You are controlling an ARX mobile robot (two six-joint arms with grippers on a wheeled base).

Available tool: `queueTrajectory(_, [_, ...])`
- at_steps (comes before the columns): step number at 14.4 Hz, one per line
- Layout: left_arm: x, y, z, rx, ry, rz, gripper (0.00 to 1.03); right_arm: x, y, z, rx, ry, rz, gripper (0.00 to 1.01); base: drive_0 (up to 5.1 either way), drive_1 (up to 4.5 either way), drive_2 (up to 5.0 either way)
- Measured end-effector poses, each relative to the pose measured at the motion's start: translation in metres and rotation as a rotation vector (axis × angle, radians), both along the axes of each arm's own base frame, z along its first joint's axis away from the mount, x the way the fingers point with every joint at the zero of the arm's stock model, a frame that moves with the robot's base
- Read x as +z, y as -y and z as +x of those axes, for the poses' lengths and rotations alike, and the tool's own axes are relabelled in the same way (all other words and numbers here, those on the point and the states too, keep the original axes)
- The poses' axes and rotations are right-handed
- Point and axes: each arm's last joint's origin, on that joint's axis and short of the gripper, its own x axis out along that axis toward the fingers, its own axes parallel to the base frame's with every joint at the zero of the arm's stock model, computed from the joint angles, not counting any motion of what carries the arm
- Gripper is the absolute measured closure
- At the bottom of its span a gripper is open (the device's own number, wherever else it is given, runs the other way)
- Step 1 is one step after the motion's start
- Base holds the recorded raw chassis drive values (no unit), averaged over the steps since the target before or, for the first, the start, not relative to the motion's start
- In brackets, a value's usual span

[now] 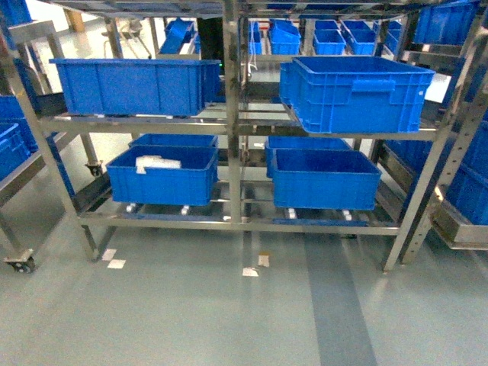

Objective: Pick red block from blue box to shelf

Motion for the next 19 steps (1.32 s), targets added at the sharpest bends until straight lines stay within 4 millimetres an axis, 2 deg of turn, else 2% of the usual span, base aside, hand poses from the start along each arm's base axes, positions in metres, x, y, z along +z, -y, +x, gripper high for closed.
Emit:
queueTrajectory(4, [0.0,0.0001,0.0,-0.001,0.0,0.0,0.05,0.0,0.0,0.0,0.0,0.0,0.0,0.63,-0.3,-0.03,-0.6])
queueTrajectory(9, [0.0001,0.0,0.0,0.002,0.001,0.0,0.05,0.0,0.0,0.0,0.0,0.0,0.0,0.63,3.5,0.81,-4.8])
queueTrajectory(19, [-0.0001,0.0001,0.0,-0.001,-0.002,0.0,0.05,-0.0001,0.0,0.0,0.0,-0.002,0.0,0.63,0.1,4.35,-4.1])
